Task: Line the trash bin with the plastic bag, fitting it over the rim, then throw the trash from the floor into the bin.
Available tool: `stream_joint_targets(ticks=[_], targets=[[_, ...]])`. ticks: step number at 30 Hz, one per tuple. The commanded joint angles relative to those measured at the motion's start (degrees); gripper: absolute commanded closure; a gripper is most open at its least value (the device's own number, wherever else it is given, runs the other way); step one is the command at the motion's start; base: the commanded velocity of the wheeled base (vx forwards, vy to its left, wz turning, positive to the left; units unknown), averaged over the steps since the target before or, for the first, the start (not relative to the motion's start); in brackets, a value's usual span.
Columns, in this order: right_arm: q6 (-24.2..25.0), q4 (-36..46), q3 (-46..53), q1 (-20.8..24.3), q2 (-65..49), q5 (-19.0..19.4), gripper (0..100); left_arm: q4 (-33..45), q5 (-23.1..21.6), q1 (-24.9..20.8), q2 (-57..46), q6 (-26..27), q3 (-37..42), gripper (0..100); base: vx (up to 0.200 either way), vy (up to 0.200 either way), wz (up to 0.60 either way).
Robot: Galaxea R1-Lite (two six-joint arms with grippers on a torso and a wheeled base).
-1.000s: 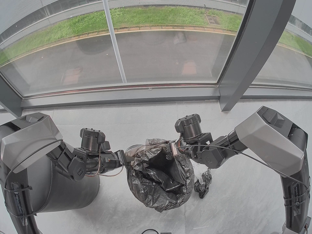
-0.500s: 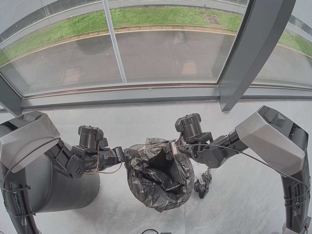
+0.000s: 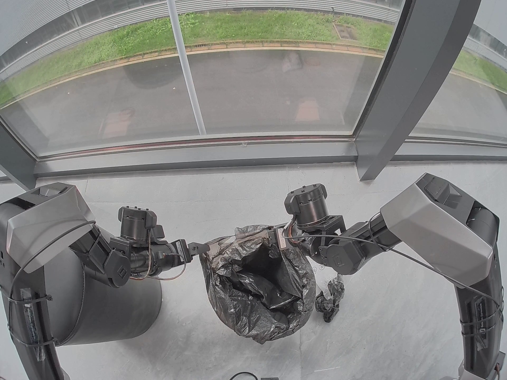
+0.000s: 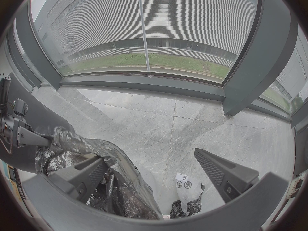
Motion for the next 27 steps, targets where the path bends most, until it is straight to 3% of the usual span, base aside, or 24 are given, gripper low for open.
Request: stream_joint_targets(ticks=[1,19,27], targets=[[0.0,0.0,0.0,0.0,0.4,0.0,0,0.0,0.0,0.9,2.4,0.1,-1.1,0,0.000,0.000,0.00],[0.1,-1.2,-0.4,-0.5,1.9,0.1,0,0.2,0.0,0.3,7.3,1.7,-3.6,0,0.000,0.000,0.00],[0.7,-0.9,0.5,-0.8,-1.8,-0.1,0,0.4,0.1,0.4,1.8,0.3,-1.6,0,0.000,0.000,0.00]])
